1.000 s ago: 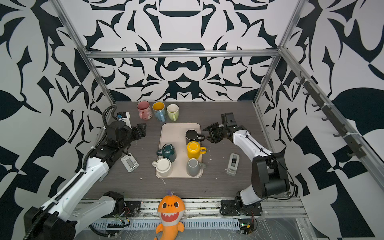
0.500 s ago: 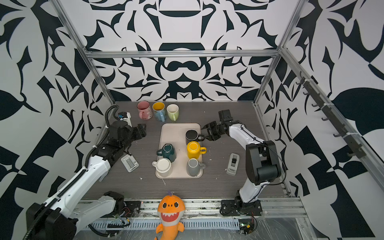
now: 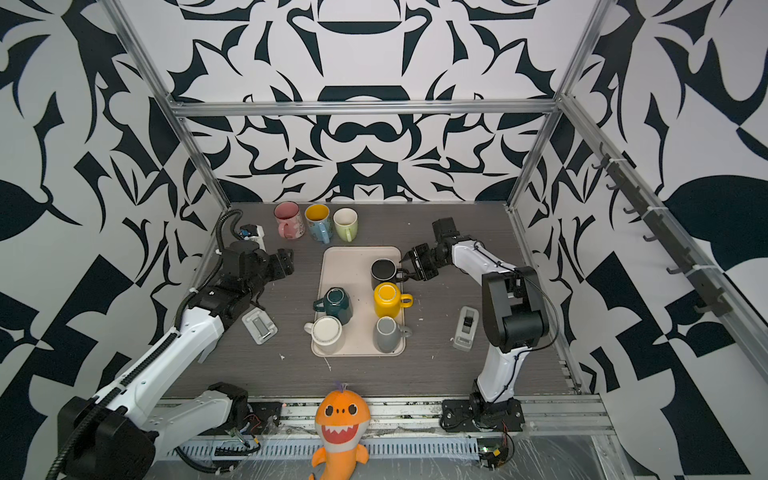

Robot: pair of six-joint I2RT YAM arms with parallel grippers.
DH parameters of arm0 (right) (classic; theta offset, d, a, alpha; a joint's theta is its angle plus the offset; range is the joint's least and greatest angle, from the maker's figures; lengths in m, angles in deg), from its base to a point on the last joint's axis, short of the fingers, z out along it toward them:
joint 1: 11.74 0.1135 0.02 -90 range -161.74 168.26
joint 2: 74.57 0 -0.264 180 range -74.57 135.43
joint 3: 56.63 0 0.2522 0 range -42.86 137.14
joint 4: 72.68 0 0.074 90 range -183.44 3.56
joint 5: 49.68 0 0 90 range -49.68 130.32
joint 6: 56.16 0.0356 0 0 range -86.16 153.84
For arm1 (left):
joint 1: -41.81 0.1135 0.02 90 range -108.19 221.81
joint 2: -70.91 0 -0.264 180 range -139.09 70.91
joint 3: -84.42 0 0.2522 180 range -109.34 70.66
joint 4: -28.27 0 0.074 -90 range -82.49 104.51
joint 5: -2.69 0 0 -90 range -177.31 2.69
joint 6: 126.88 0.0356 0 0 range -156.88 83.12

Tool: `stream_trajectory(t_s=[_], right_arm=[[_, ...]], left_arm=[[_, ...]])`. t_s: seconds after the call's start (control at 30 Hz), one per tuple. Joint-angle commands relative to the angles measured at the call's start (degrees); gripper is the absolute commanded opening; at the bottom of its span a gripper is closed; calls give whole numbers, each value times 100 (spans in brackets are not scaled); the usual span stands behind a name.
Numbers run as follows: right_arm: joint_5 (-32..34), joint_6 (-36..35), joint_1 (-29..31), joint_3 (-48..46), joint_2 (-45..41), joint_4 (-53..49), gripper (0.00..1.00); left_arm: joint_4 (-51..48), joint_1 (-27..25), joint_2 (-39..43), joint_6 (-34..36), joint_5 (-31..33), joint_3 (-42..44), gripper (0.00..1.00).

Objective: Turn the mug right side up
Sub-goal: 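Close the right gripper on the black mug's handle, then lift and rotate the black mug with the right gripper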

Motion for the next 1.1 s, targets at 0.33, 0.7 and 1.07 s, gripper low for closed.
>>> stream_trajectory(t_s=[0.33, 0.7, 1.07], right_arm=[[-233, -28, 170, 532, 345, -111, 40], [-224, -70, 214, 700, 517, -166, 31], [-228, 11, 251, 813, 678, -2, 12]], left_arm=[[-180, 32, 73, 80, 233, -108, 78], [-242, 39, 122, 124, 299, -64, 78], [-277, 55, 159, 151, 351, -46, 78]])
